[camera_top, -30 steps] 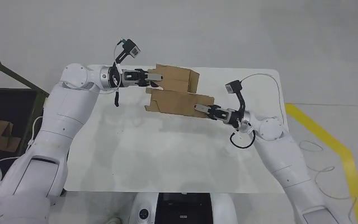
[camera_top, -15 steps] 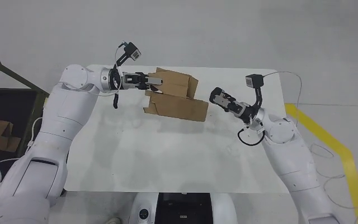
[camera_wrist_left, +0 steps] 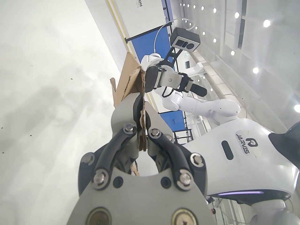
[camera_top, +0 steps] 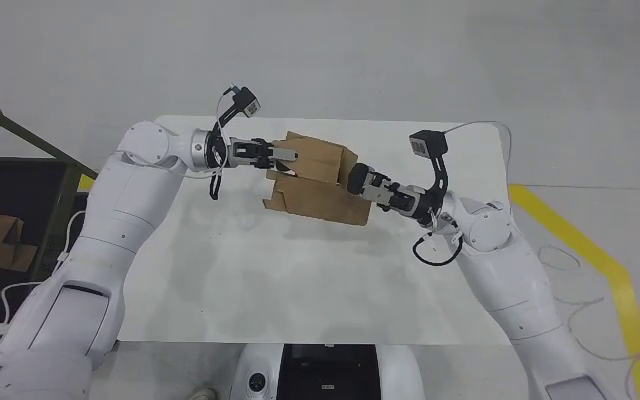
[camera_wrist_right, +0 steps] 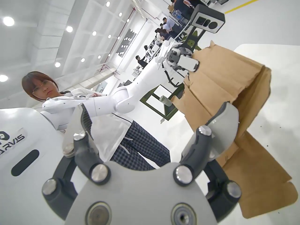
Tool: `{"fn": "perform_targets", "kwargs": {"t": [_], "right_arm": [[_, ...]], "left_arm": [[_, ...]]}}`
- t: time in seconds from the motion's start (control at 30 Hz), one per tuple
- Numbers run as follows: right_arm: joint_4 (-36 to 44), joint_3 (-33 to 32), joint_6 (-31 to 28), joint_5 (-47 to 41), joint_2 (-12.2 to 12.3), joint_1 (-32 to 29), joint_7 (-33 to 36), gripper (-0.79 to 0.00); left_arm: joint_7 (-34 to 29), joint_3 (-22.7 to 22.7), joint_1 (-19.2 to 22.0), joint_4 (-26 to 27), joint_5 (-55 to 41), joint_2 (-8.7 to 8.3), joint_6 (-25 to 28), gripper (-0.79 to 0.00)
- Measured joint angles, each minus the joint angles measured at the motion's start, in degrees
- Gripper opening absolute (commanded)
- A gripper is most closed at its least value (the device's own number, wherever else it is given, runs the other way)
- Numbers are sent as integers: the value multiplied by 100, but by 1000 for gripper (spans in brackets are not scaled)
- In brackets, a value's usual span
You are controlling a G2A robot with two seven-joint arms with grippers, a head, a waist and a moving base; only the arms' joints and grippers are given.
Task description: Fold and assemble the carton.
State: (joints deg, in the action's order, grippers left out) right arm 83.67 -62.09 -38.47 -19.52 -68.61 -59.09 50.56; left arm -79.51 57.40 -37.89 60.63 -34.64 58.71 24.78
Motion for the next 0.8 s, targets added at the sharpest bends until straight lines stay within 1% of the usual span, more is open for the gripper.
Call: {"fn": "perform_targets", "kwargs": {"t": [0.33, 0.47, 0.7, 0.8], "right_arm": [[-455, 174, 46, 43, -53, 281, 8, 0], [-540, 316, 128, -319, -92, 336, 138, 0], [-825, 487, 253, -896, -163, 466, 339, 0], [-913, 536, 271, -1353, -201, 479, 477, 0]], "left_arm": [[-174, 5, -78, 231, -213, -12, -173, -785], [-210, -28, -98, 282, -257, -8, -210, -785], [-120, -40, -87, 271, -350, 13, -121, -785], [-130, -50, -83, 264, -361, 17, -131, -785]]}}
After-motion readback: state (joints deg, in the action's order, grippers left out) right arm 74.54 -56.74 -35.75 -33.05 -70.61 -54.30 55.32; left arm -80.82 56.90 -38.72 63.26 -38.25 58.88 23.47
